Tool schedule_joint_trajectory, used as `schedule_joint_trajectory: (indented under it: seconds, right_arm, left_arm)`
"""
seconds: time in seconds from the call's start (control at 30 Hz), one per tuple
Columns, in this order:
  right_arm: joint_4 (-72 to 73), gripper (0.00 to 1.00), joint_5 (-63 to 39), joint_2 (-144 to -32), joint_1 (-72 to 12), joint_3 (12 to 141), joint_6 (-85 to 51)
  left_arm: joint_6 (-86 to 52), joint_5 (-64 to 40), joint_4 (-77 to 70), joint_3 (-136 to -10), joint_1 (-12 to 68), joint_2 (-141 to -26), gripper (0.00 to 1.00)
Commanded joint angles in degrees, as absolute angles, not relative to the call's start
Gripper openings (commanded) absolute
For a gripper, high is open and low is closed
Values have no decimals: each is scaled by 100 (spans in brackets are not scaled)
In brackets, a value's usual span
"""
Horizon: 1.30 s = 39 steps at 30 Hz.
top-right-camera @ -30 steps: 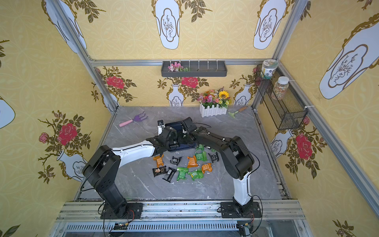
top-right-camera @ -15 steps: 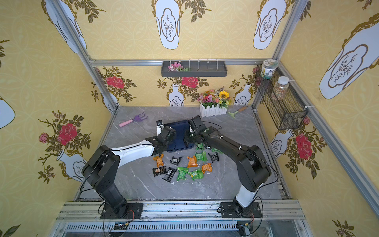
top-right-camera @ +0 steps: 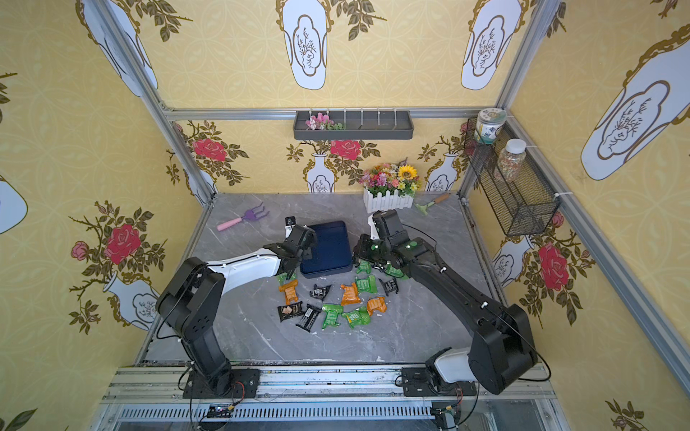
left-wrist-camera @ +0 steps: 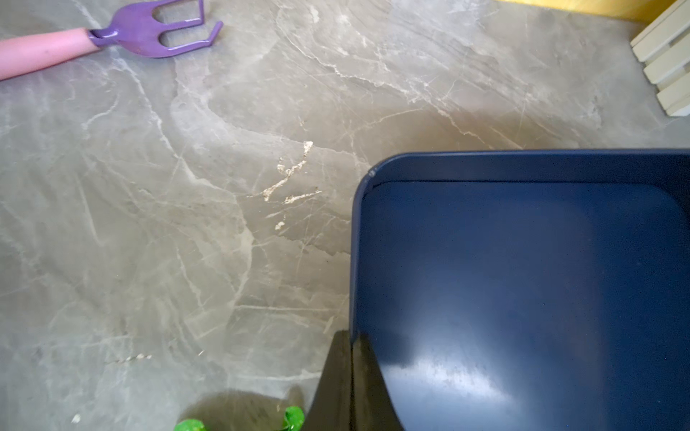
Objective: Take the cookies out of the storage box
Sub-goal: Place the storage box at the center of the board, then place the cookie at the center of the board.
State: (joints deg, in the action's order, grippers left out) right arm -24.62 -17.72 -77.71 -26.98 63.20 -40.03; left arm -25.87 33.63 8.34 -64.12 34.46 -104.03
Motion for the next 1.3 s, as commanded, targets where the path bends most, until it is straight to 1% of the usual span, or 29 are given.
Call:
schedule_joint_trajectory:
  seconds: [0.0,0.1,0.17,0.3,0.33,0.4,0.57,0.83,1.1,1.27]
  right_arm:
    - [-2867,0,-1875,-7587,-2672,6241,-3982]
    - [-2948,0,-2052,-7498,-2772,6146,-4032]
    - [-3015,0,-2073,-7514,-2963,6117,-4061]
    - [-2880,0,-2066,-7578,-3358,5996,-4218]
    - [-2819,0,-2057,-7616,-3449,5957,-4263]
    - [-2687,0,-2000,-7694,-3564,5892,-4325]
    - [-2242,0,-1891,-7997,-3656,5729,-4433]
    - [-1730,0,-1828,-8566,-3753,5655,-4490]
    - [-1240,0,-1998,-9154,-3906,5745,-4561]
    - [-1239,0,-1878,-9082,-3878,5480,-4607]
  left_arm:
    - [-2517,2805,850,-6512,3386,-10554,0]
    - [-2616,2692,954,-6620,3325,-10658,1]
    - [-2652,2696,1051,-6705,3313,-10714,15]
    - [-2653,2751,1077,-6753,3313,-10644,35]
    - [-2667,2772,1072,-6750,3313,-10586,40]
    - [-2701,2787,1031,-6706,3313,-10389,43]
    - [-2960,2660,740,-6426,3313,-9643,47]
    - [-3619,2342,358,-5699,3185,-8598,47]
    - [-3893,2203,272,-5327,3041,-8213,47]
    - [-3959,2231,265,-5243,3031,-8187,46]
